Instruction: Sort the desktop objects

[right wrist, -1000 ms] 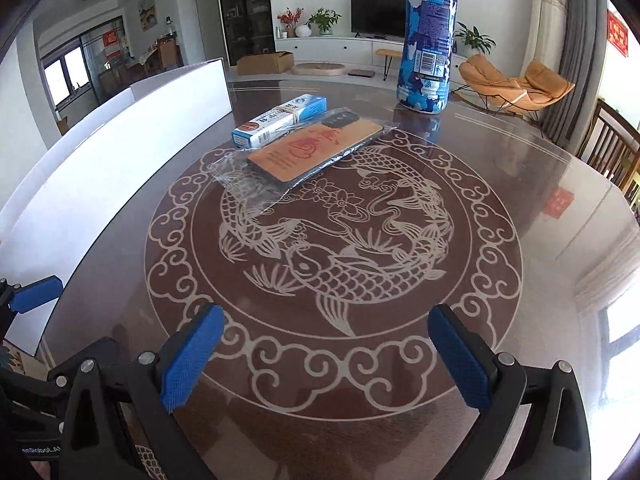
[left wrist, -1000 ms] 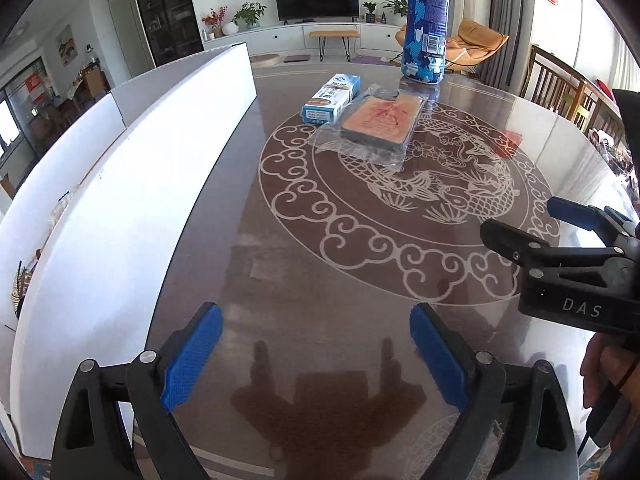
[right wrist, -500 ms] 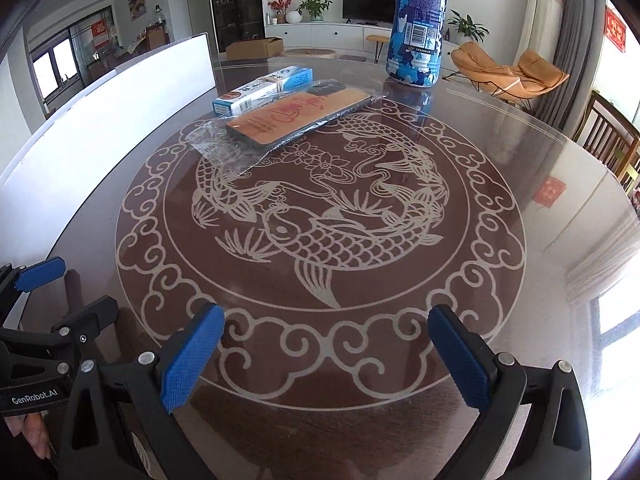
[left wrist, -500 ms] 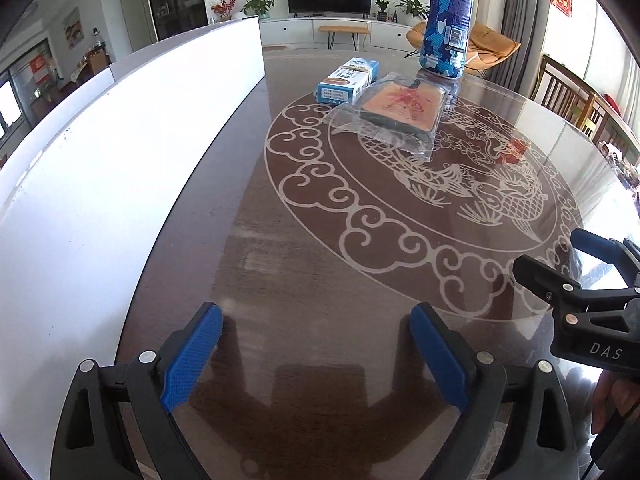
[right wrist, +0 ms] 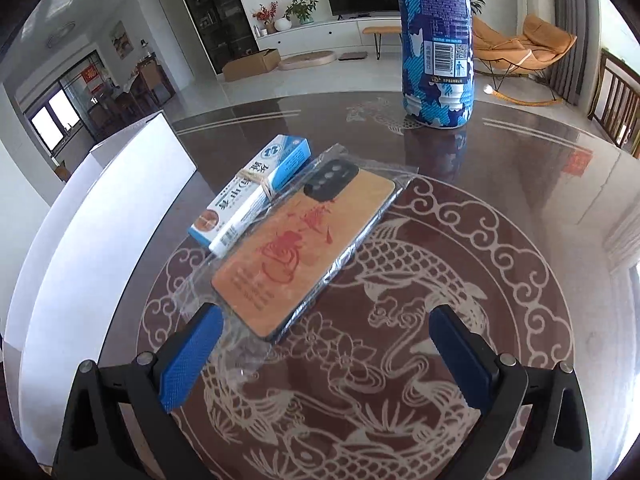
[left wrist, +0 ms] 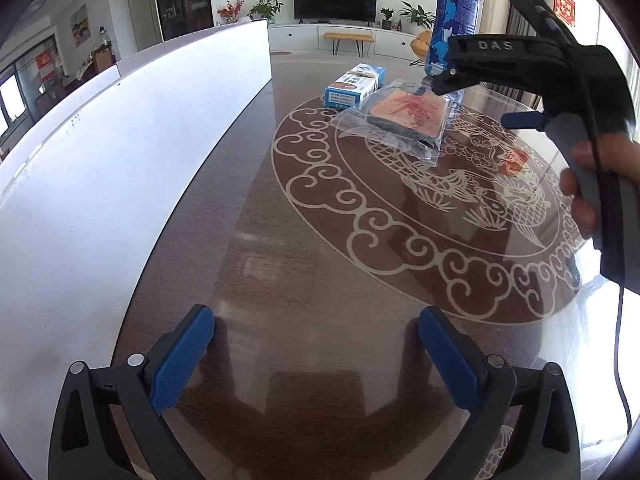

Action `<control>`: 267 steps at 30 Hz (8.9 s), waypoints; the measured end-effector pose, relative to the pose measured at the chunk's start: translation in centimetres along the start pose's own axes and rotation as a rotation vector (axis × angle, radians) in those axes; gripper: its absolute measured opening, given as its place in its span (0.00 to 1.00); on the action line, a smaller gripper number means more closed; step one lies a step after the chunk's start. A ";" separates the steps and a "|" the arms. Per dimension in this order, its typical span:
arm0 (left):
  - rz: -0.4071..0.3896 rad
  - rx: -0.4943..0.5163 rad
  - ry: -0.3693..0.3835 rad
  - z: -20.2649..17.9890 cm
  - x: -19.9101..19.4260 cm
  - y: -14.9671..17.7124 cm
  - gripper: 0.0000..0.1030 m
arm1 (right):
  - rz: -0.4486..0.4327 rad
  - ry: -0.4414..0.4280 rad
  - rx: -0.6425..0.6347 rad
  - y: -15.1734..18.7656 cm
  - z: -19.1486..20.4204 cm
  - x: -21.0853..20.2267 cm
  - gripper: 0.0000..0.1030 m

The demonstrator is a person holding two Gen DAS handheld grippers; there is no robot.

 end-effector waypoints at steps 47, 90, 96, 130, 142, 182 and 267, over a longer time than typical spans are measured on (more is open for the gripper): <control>0.204 0.176 0.099 -2.9 10.7 -15.7 1.00 | -0.037 0.181 -0.076 12.2 -12.1 -7.3 0.89; -0.037 0.074 0.042 -4.2 -2.0 0.9 0.70 | 0.008 0.066 -0.250 16.0 -3.9 -7.2 1.00; -0.011 0.050 0.030 -4.1 -1.5 0.8 0.89 | 0.009 0.070 -0.248 16.2 -4.1 -7.4 1.00; 0.010 0.054 0.034 -4.2 -1.2 0.9 1.00 | 0.015 0.061 -0.268 16.2 -4.0 -7.4 1.00; 0.014 0.071 0.044 -4.2 -1.6 1.4 1.00 | 0.016 0.057 -0.273 16.2 -4.0 -7.4 1.00; 0.240 0.245 0.125 -3.5 -5.3 -1.1 0.39 | 0.493 -0.051 -0.181 12.5 -5.8 -10.8 0.74; -0.035 -0.362 -0.330 27.6 -17.1 -5.1 0.75 | -0.175 -0.265 -0.852 7.0 36.3 -13.5 0.94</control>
Point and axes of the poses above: each gripper's, at about its wrist camera, not at the fingertips, and x roughly the way its jaws point, z to its left, y to its underside, the point moved 2 cm from there along x, roughly the way its jaws point, and after that the axes turned 1 degree about -y, right-handed, at the moved point
